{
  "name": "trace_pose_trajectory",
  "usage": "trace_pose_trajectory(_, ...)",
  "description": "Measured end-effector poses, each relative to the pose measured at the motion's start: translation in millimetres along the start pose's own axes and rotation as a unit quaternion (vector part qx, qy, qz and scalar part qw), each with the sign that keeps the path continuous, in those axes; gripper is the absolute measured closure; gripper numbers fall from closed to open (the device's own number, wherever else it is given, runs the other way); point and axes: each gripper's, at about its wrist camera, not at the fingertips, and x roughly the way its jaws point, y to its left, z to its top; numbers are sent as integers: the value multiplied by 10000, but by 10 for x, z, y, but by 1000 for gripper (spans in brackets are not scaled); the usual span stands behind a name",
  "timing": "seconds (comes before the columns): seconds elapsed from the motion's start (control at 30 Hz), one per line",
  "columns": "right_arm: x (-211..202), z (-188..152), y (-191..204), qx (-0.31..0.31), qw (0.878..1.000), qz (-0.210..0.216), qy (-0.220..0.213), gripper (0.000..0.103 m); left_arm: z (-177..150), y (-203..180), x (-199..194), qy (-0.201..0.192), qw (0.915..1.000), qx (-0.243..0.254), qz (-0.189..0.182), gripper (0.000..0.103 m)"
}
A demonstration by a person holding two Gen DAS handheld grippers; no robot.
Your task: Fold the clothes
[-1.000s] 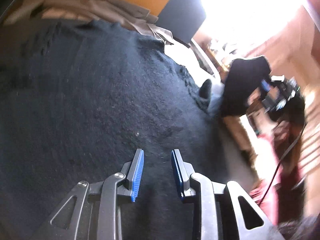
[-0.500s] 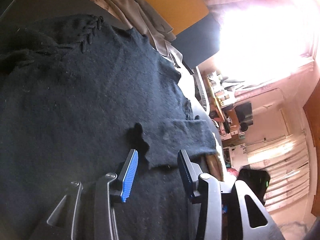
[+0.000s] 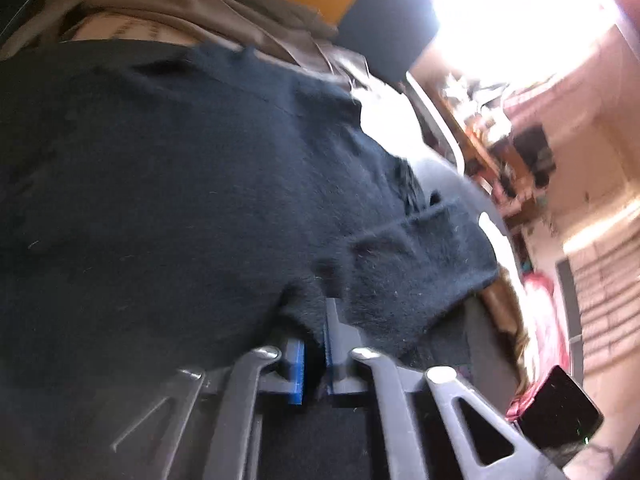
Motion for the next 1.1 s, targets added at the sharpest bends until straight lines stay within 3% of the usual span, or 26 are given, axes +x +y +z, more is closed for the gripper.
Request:
trace_pose_trajectory(0.13, -31, -21, -36, 37, 10000, 75, -38, 0, 429, -170, -460, -667, 9969, 80, -415, 99)
trace_pose_trajectory(0.27, 32, -8, -45, 77, 9998, 145, -75, 0, 886, -289, -1208, -1552, 9832, 115, -957, 99)
trace_pose_trajectory(0.37, 104, 17, -21, 69, 9999, 134, -72, 0, 1018, -295, -1605, -1873, 9772, 200, -977, 99)
trace_pose_trajectory(0.47, 148, 30, -14, 68, 9999, 128, -71, 0, 1000, -162, -1876, -2017, 9765, 252, -717, 99)
trace_pose_trajectory(0.67, 152, 27, 5, 67, 9999, 108, -57, 0, 723, 515, -1875, -1775, 9831, -302, -341, 99)
trace_pose_trajectory(0.8, 171, 145, -32, 326, 9990, 200, 237, 0, 389, 976, -1672, -1471, 9858, -769, -265, 99)
trace_pose_trajectory(0.93, 60, 407, -195, 765, 9966, 281, -78, 0, 101, 1409, -1504, -1264, 9845, -1210, -75, 99)
trace_pose_trajectory(1.03, -40, 691, -326, 738, 9966, -86, -345, 0, -37, 1614, -1315, -932, 9860, -1276, 536, 99)
trace_pose_trajectory(1.1, -63, 917, -409, 528, 9965, -545, -356, 0, -105, 1727, -1263, -822, 9854, -1364, 607, 99)
